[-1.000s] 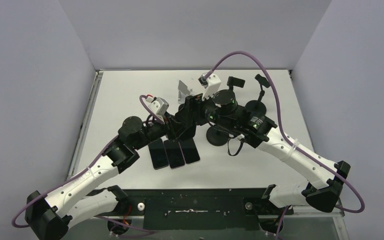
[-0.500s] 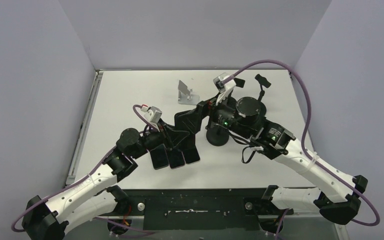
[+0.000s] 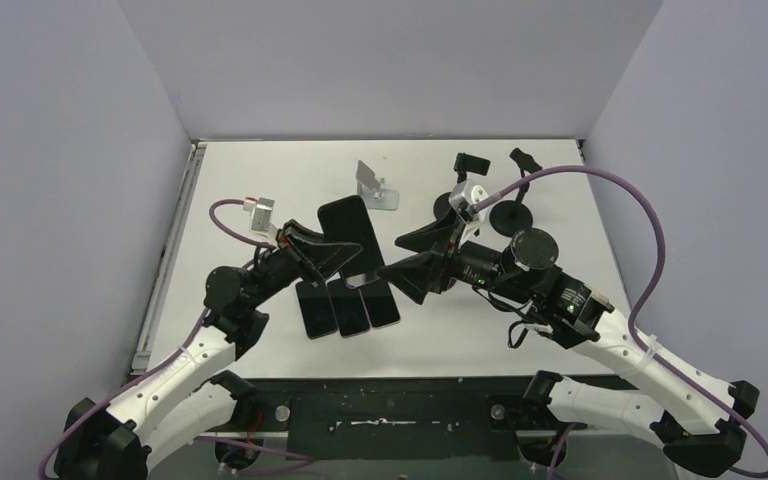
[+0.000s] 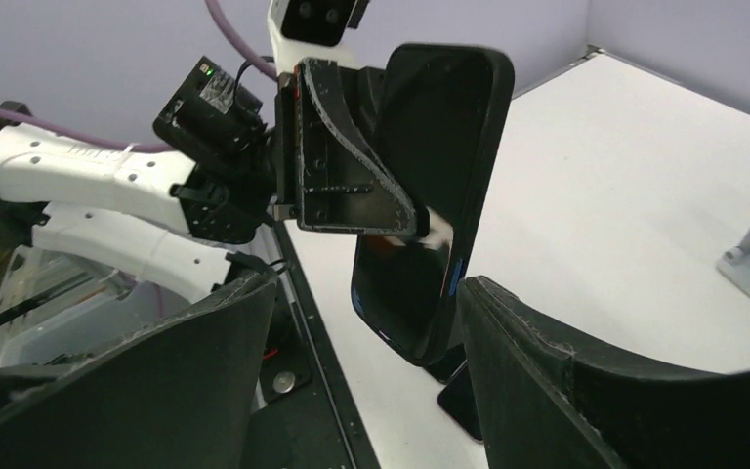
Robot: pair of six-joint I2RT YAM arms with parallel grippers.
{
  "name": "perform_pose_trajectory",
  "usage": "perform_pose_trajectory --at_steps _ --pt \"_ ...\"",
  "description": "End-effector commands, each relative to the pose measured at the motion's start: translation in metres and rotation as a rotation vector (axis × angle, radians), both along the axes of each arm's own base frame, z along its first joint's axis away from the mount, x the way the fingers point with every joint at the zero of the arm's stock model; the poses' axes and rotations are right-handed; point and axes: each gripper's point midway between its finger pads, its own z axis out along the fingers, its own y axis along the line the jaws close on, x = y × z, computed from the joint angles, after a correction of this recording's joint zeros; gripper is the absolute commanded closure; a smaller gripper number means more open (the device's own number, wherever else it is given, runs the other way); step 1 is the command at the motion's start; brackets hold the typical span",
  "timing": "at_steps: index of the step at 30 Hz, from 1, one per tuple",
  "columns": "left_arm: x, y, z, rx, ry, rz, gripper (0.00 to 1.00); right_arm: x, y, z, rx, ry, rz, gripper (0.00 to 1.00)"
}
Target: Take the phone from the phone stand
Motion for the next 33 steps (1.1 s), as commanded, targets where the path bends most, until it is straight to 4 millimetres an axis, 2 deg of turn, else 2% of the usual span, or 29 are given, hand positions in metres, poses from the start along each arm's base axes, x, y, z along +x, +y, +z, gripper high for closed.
perform_pose_trajectory --at_steps 1,4,9,20,27,29,33 --pt "-0.056 0.012 0.09 -0.21 -0.255 -0.195 1.0 -0.022 0.007 0.024 0.132 -0.053 0.131 0.36" --pt "-0.068 0.013 0.102 -0.23 -0.301 -0.248 1.0 -0.023 0.011 0.021 0.153 -0.033 0.147 0.46" --pt "-0.073 0.015 0.106 -0.237 -0.322 -0.257 1.0 -0.025 0.015 0.024 0.194 -0.018 0.175 0.55" --pt "-0.07 0.014 0.106 -0.233 -0.315 -0.243 1.0 -0.025 0.036 0.024 0.223 0.028 0.249 0.72" --pt "-0.067 0.014 0.106 -0.229 -0.281 -0.239 0.99 -0.026 0.038 0.023 0.224 0.029 0.257 0.93" --pt "-0.066 0.014 0.106 -0.233 -0.262 -0.236 0.79 -0.026 0.036 0.023 0.223 0.024 0.253 0.99" --pt "-0.067 0.021 0.112 -0.295 -0.23 -0.241 0.66 -0.023 0.032 0.021 0.219 0.016 0.227 1.0"
